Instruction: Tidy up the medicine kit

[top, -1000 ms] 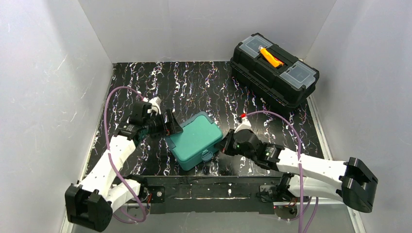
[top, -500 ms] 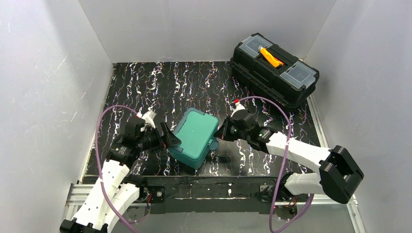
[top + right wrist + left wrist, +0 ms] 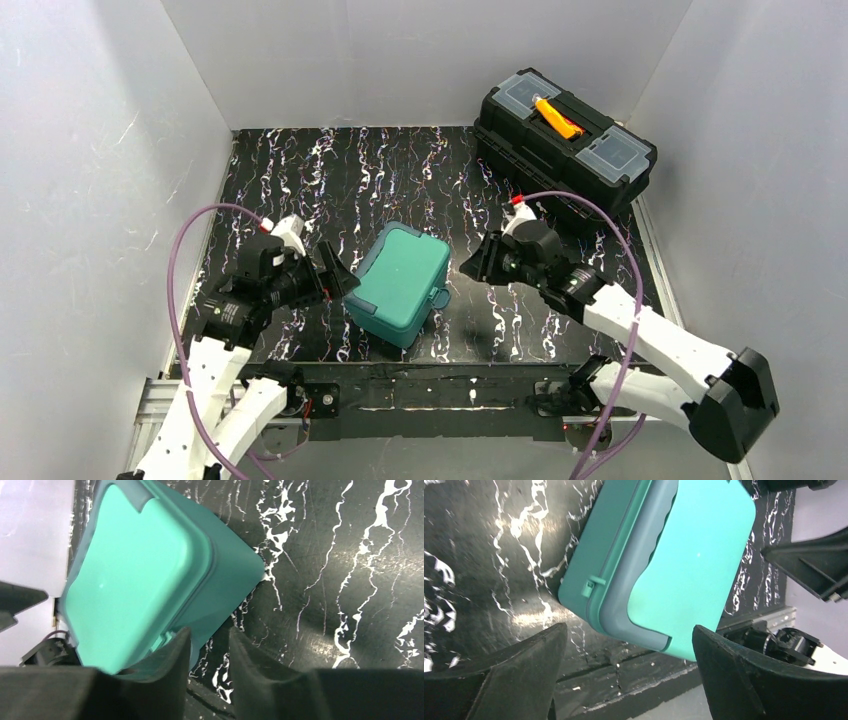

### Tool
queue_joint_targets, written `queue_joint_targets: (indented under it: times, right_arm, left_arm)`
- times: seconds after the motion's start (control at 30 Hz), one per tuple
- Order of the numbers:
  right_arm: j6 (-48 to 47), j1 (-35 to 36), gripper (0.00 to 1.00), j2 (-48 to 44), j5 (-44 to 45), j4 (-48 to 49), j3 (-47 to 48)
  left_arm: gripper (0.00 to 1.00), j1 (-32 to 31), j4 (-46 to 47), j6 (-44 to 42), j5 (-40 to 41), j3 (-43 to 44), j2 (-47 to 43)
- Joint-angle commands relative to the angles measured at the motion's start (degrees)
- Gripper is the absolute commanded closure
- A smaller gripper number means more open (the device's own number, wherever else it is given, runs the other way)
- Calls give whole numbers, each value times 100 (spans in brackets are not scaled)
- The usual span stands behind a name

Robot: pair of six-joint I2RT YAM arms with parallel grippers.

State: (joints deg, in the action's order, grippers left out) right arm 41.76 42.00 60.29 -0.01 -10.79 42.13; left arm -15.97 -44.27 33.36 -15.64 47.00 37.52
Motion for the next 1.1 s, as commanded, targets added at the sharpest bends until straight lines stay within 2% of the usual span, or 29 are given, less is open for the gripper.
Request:
queue_joint_targets:
  times: [0.0, 0.1, 0.3, 0.53, 0.87, 1.07]
  right_arm:
    - [172, 6, 53, -539, -203, -163, -273]
    - [491, -3, 47, -731, -523, -136, -502]
    - [1191, 10, 43, -1108, -838, 454, -1257]
    - [1845, 36, 40, -1419, -993, 1428, -2071]
    - [2087, 43, 38, -1739, -839, 1624, -2172]
    - [1967, 45, 38, -1750, -736, 1434, -2048]
  left_arm:
    - [2, -14, -66, -561, 438, 500, 421]
    - [2, -12, 157, -797, 304, 657, 896]
    - [2, -12, 825, -985, -278, 652, 1728]
    - [2, -18, 1512, -828, -1027, 289, 2137]
    - [5, -32, 1553, -579, -1621, -384, 1570]
    - [7, -430, 1760, -309, -1691, -720, 1244]
